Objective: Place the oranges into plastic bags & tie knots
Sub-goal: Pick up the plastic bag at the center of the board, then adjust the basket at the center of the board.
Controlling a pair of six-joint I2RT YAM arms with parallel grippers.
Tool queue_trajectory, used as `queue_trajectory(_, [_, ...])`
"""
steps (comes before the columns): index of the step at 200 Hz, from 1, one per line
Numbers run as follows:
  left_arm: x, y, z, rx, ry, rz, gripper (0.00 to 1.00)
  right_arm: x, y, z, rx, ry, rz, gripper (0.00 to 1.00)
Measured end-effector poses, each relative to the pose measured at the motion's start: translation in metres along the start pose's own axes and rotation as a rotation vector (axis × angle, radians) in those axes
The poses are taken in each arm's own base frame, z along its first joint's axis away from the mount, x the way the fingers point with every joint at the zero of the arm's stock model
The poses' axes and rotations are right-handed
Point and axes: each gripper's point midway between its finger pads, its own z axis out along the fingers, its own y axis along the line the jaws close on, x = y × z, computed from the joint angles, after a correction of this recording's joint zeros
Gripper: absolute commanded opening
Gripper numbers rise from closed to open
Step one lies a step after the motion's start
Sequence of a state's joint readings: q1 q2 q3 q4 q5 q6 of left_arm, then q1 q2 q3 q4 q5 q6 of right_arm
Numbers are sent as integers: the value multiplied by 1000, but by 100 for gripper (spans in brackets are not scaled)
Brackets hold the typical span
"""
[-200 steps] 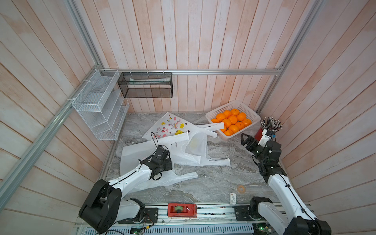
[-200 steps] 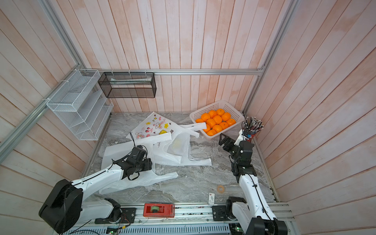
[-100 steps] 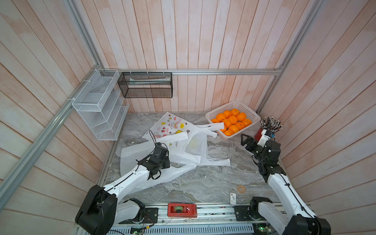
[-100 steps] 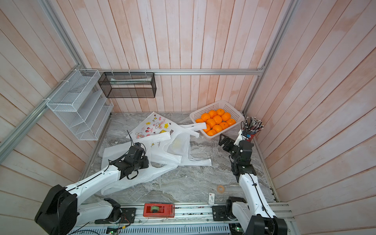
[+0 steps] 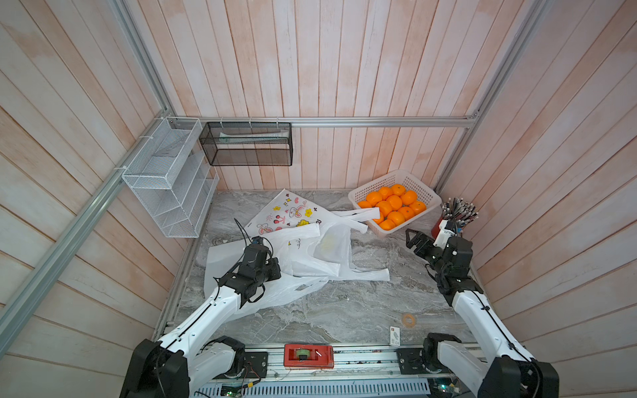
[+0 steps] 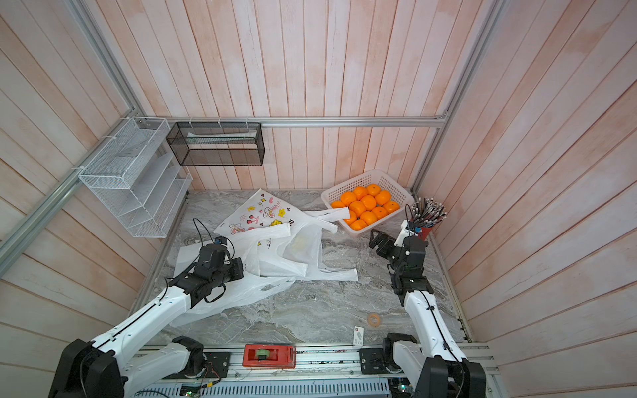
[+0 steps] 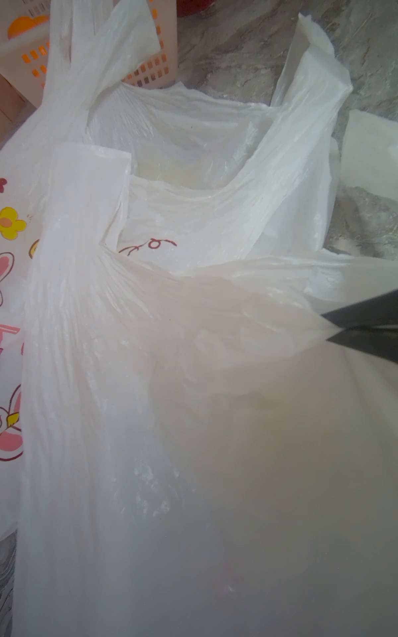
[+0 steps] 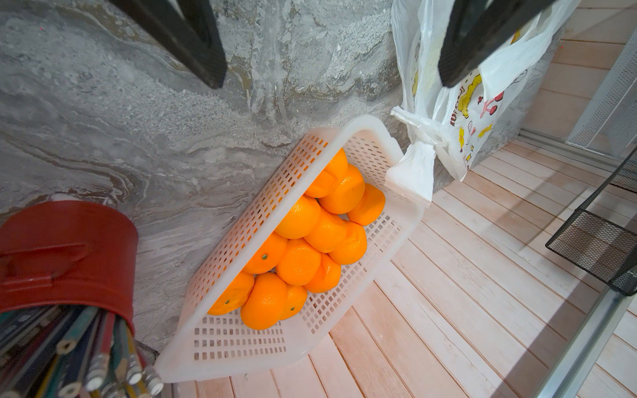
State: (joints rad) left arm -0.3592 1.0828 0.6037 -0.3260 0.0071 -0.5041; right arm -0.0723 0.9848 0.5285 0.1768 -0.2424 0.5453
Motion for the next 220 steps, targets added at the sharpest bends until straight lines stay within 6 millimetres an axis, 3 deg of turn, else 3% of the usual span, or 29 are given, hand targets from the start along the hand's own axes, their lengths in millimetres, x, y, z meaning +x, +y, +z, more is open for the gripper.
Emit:
queue_trajectory(31, [-13, -9, -17, 41, -51, 21, 0, -3, 5, 4, -5, 35, -29, 98])
queue_trajectory(67, [-65, -40, -68, 183, -243, 13, 0, -15, 21, 19, -45, 98, -65, 98])
queue_trajectory(109, [-118, -74, -113, 349, -404, -39, 0, -12, 29, 61, -92, 247, -49, 98])
queue_trajectory(148, [-133, -87, -115, 441, -409, -104, 0, 0, 33, 111, -106, 385, -41, 98])
queue_trajectory(177, [-136, -89, -111, 461, -403, -126, 0, 25, 39, 142, -114, 490, -53, 98])
queue_trajectory(220, [-141, -91, -112, 473, -417, -129, 0, 32, 47, 158, -131, 528, -88, 98])
